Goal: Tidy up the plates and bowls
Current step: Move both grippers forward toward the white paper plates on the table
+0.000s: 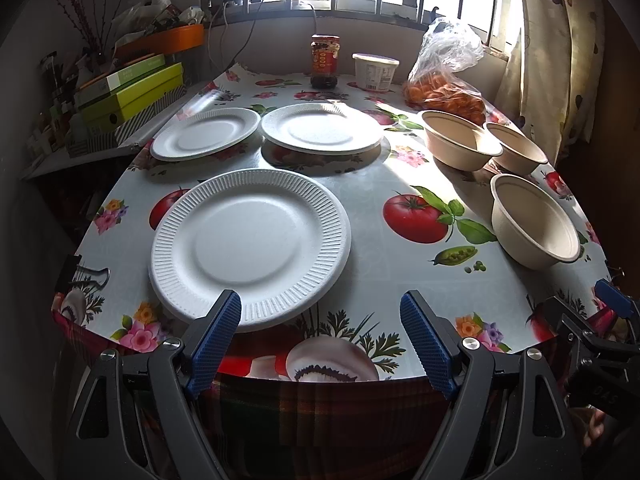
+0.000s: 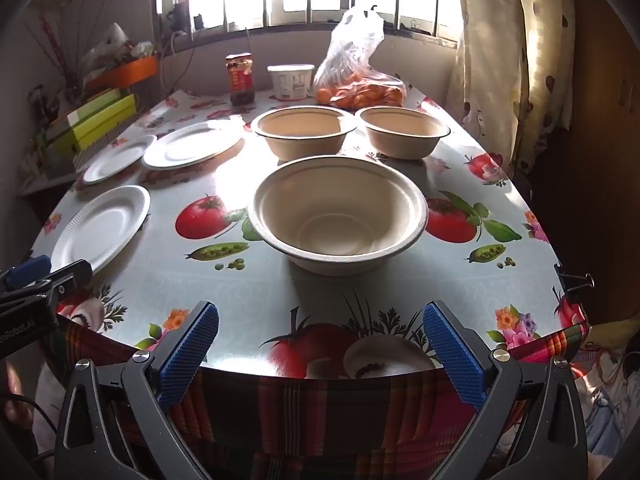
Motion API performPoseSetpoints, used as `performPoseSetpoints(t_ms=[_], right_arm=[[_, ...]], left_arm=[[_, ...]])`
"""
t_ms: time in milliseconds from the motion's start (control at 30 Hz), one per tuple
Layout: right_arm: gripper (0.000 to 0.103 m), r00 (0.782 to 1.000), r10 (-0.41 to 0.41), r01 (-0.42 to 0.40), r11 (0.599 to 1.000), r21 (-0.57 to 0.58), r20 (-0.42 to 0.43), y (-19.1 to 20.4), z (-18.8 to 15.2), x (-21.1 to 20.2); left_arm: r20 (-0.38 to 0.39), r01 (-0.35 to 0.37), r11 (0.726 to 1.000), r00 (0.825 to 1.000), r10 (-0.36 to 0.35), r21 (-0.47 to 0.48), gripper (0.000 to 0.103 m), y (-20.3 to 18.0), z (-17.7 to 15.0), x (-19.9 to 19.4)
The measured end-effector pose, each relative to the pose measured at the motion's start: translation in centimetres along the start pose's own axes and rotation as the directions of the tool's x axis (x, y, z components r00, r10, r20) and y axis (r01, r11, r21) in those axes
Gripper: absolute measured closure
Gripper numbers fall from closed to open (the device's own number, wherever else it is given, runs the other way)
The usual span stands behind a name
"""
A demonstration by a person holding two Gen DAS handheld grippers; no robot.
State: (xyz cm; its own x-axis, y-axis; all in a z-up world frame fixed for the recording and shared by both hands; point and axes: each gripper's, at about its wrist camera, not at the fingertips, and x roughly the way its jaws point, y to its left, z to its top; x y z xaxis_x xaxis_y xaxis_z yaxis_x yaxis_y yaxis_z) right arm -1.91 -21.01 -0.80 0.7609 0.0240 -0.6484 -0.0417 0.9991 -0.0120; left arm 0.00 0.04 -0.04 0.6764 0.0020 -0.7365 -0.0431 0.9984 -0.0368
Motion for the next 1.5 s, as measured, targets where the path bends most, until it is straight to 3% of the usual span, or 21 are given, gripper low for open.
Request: performPoseSetpoints(t_ms=[533, 1033, 1167, 1500], right_arm=[[0.0, 1.0, -0.001, 0.001, 1.0, 0.0, 0.0, -0.03, 0.02, -0.05], [0.0, 1.0, -0.001, 0.001, 1.0, 0.0, 0.0, -0.04, 0.05, -0.01], [0.0, 1.0, -0.002, 0.002, 1.0, 0.0, 0.0, -0.04, 0.1, -0.02], [0.0, 1.0, -0.003, 0.003, 1.0, -0.001, 0.002, 0.08, 0.13, -0.04]], left_arm=[[0.0, 0.003, 1.0, 1.0, -0.003, -0.01, 0.021, 0.54, 0.03, 0.04], [-0.016, -0.04, 0.999, 0.999, 0.04, 0.005, 0.021, 0.54, 0.13, 0.0], [0.021, -0.024, 1.0, 1.0, 0.024, -0.01, 0.021, 0.65, 0.09, -0.02], [0.025, -0.01, 1.0, 1.0, 0.011, -0.02, 0.021, 0.72, 0.22, 0.03]])
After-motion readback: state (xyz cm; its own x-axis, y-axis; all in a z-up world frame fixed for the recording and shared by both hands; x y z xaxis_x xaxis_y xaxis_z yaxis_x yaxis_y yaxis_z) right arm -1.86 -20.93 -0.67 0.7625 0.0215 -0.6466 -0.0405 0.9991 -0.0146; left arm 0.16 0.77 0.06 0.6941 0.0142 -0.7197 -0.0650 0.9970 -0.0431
